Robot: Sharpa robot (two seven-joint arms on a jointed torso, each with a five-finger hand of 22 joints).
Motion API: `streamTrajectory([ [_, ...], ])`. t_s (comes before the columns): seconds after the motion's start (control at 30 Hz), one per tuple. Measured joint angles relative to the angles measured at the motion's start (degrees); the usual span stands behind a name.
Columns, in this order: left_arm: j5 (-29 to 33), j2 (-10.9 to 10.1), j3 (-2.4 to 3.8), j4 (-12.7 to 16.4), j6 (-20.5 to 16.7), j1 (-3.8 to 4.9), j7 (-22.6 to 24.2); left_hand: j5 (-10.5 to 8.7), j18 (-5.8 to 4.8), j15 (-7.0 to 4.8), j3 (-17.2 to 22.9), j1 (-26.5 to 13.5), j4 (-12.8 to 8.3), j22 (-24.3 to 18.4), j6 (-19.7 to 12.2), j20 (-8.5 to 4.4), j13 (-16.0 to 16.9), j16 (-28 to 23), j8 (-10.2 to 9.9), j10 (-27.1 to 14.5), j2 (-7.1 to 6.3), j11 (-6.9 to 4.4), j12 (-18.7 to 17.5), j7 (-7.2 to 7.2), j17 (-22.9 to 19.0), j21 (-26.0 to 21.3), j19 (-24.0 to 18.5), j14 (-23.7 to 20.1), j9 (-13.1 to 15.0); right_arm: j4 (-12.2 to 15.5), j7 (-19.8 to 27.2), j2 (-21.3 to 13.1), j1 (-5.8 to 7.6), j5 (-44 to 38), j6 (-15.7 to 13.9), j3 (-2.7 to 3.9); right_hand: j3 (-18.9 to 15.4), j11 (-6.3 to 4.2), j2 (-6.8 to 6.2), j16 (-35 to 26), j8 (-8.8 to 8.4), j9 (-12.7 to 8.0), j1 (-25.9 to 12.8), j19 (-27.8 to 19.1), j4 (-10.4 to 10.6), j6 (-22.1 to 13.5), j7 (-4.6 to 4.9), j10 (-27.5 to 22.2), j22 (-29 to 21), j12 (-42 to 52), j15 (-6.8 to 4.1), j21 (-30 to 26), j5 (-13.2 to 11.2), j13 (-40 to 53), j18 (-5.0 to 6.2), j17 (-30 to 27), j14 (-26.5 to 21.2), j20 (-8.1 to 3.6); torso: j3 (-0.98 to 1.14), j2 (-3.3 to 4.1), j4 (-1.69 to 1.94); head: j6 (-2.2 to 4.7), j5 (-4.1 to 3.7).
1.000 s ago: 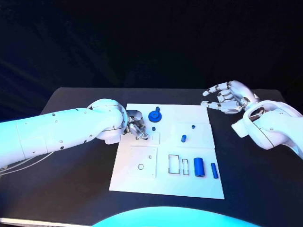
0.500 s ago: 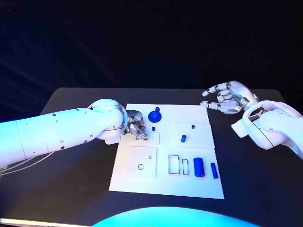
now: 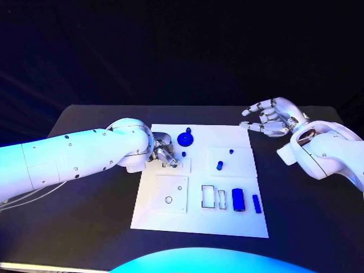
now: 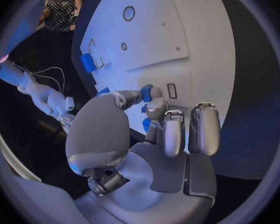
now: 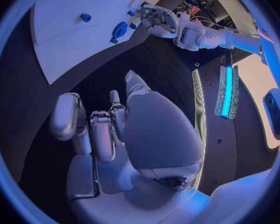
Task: Assemble the parts on the task board
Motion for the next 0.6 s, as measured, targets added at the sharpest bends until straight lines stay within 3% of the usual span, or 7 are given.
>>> streamTrajectory([
  [0.17, 0.0, 0.2, 0.03, -0.3, 0.3, 0.02, -0.2, -0.33, 0.00, -0.21, -0.4, -1.4, -0.4, 0.0, 0.5, 0.00, 0.2, 0.2, -0.3, 0.0, -0.06, 0.00, 0.0, -0.48, 0.0, 0.0, 0.0, 0.2, 0.1, 0.0, 0.0, 0.0, -0.01, 0.0, 0.0, 0.00, 0.0, 0.00, 0.00, 0.0, 0.00, 0.0, 0.0, 0.0, 0.0, 0.0, 0.00, 0.0, 0.0, 0.0, 0.00, 0.0, 0.0, 0.0, 0.00, 0.0, 0.0, 0.00, -0.01, -0.01, 0.00, 0.04, -0.03],
  [0.2, 0.0, 0.3, 0.03, -0.3, 0.3, 0.02, -0.2, -0.42, 0.00, -0.20, 1.9, -1.5, -2.7, 0.0, 0.7, 0.00, 0.2, 0.2, -0.3, 0.0, -0.12, 0.00, 0.0, -0.49, 0.0, 0.0, 0.0, 0.2, 0.1, 0.0, 0.0, 0.0, -0.02, 0.0, 0.0, 0.00, 0.0, 0.00, 0.00, 0.0, 0.00, 0.0, 0.0, 0.0, 0.0, -0.1, 0.11, 0.0, 0.0, 0.0, 0.00, 0.0, 0.2, 0.0, 0.00, 0.0, 0.0, 0.00, -0.02, -0.01, 0.00, 0.05, -0.04],
  [0.23, 0.0, 0.3, 0.03, -0.3, 0.4, 0.03, -0.3, -0.55, 0.00, -0.21, 2.1, -2.1, -3.3, 0.0, 0.7, 0.00, 0.2, 0.2, -0.3, 0.0, -0.17, 0.01, 0.0, -0.48, 0.0, 0.0, 0.0, 0.2, 0.1, 0.0, 0.0, 0.0, -0.02, 0.0, 0.0, 0.00, 0.0, 0.00, 0.00, 0.0, 0.00, 0.0, 0.0, 0.0, 0.0, -0.2, 0.17, 0.0, 0.0, 0.0, 0.00, 0.0, 0.2, 0.0, 0.00, 0.0, 0.0, 0.00, -0.03, -0.01, 0.01, 0.05, -0.05],
  [0.47, 0.1, 0.4, 0.05, -0.5, 0.5, 0.05, -0.3, -1.00, 0.00, -0.21, 1.0, -4.3, -5.3, 0.0, 0.9, -0.20, 0.3, 0.2, -0.6, 0.0, 0.45, 0.01, 0.0, -0.67, 0.0, 0.0, 0.2, 0.2, 0.2, 0.0, 0.0, 0.0, -0.03, 0.0, 0.0, 0.00, 0.0, 0.00, 0.00, 0.0, 0.02, 0.0, 0.0, 0.0, 0.0, -0.2, 0.17, 0.0, 0.0, 0.0, 0.00, 0.0, 0.2, 0.0, 0.00, 0.0, 0.0, 0.00, -0.04, -0.01, 0.04, 0.05, -0.12],
  [0.6, 0.1, 0.4, 0.05, -0.6, 0.5, 0.05, -0.3, -1.31, 0.00, -0.20, -0.8, -4.7, -4.8, 0.0, 1.4, -0.20, 0.4, 0.2, -0.7, 0.0, 0.75, 0.01, 0.0, -1.05, 0.0, 0.0, 0.2, 0.2, 0.2, 0.0, 0.0, -0.1, -0.03, 0.1, 0.0, 0.00, 0.0, 0.00, 0.00, 0.0, 0.22, 0.0, 0.0, 0.0, 0.0, -0.2, 0.18, 0.0, 0.0, 0.0, 0.00, 0.0, 0.2, 0.0, 0.00, 0.0, 0.0, 0.00, -0.04, 0.01, 0.05, 0.07, -0.16],
])
